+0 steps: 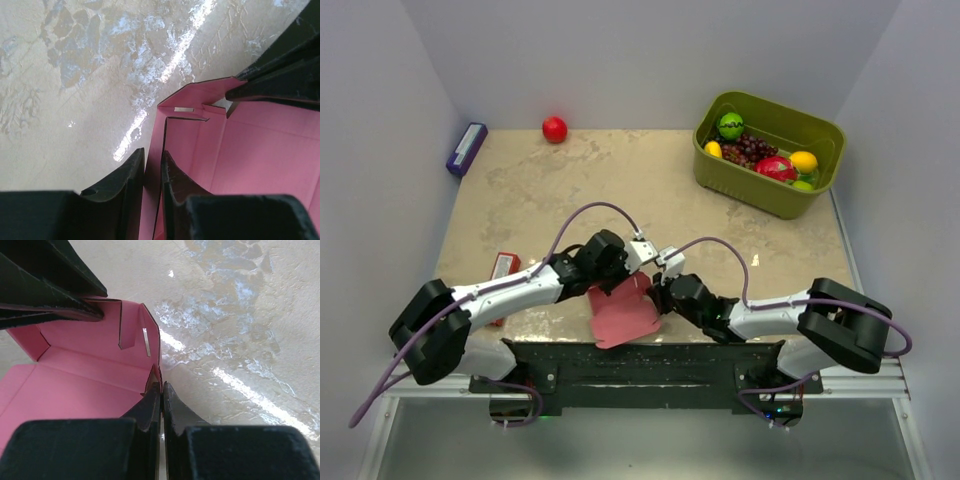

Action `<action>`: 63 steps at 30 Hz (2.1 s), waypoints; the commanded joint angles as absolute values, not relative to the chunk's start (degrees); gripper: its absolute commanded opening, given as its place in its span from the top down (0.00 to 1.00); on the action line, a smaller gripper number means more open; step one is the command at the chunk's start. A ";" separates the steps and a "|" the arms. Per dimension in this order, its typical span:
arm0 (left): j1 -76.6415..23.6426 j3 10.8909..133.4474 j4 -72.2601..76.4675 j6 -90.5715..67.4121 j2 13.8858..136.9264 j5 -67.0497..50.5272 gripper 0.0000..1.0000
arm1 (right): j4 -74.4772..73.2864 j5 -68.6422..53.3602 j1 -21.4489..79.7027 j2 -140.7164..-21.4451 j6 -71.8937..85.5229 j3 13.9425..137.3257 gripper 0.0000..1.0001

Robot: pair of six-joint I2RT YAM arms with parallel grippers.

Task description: Fold the paper box

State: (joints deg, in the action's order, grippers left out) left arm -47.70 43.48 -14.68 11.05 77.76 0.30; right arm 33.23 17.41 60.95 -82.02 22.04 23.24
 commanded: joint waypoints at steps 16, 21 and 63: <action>-54.92 41.22 -12.92 9.93 77.08 10.54 0.87 | 27.61 27.16 65.30 -72.35 31.91 24.70 0.55; -56.25 39.46 -11.25 11.33 75.06 12.13 0.95 | 24.00 27.86 63.55 -61.36 32.33 19.17 0.26; -68.82 36.56 -9.49 20.30 81.56 28.04 1.00 | 71.79 -10.10 47.72 -89.90 29.53 8.26 0.52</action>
